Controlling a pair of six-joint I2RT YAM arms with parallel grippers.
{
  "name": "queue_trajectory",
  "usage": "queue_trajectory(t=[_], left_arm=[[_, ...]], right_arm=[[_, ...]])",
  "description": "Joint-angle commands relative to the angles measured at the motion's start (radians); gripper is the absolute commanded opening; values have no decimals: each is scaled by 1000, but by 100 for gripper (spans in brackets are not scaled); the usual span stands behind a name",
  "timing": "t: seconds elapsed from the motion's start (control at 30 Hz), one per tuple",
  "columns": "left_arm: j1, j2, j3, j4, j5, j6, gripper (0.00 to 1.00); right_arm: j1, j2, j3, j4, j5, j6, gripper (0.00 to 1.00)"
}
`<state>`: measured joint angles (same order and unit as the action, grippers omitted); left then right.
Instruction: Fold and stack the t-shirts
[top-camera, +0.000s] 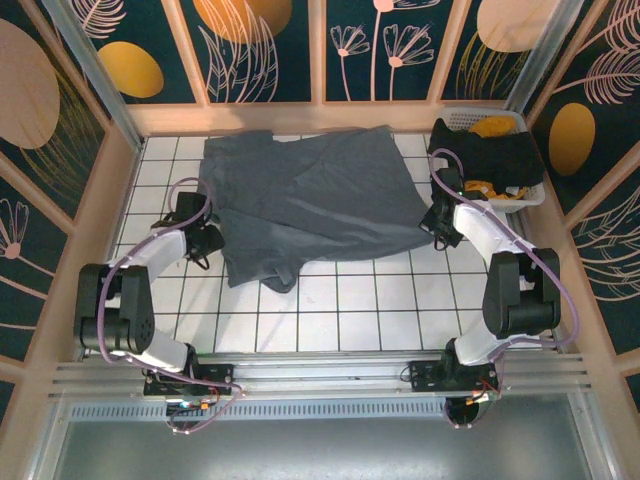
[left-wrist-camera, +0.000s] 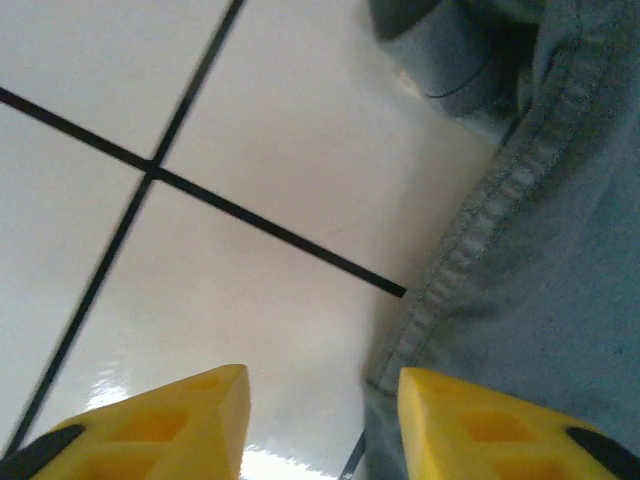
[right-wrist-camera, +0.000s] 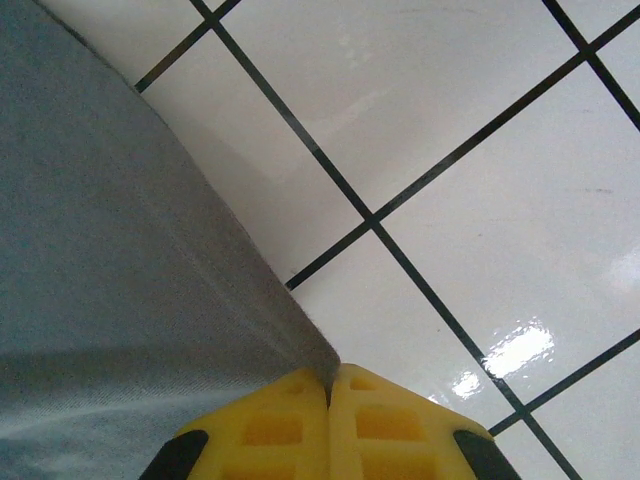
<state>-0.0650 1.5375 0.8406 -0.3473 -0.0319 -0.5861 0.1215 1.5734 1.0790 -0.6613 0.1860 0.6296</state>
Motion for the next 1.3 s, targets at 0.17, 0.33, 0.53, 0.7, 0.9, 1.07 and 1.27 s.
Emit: queue_trajectory(t=[0.17,0.33,0.53,0.7,0.9,1.07,1.27], left_arm=[[7,146,63,87,64,12,44],[6,164,34,151,130,-22,44],[-4,167,38,172,182,-37,34],[-14,155,1,176,220,-33,22],[-15,29,-4,124,181,-83,0],[-15,-120,100,62,136,-189,0],[-15,-217,301,25,65,-302,0]], right_arm=[[6,9,-35,6,-22,-13,0],[14,10,-37,15,-34,-1,0],[35,14,-42,26,-43,9,0],[47,17,-30,32,-52,14,0],[55,-18,-21,55,-58,16,0],[61,-107,14,110,-65,1,0],[51,-170,192,173,-53,-20,0]])
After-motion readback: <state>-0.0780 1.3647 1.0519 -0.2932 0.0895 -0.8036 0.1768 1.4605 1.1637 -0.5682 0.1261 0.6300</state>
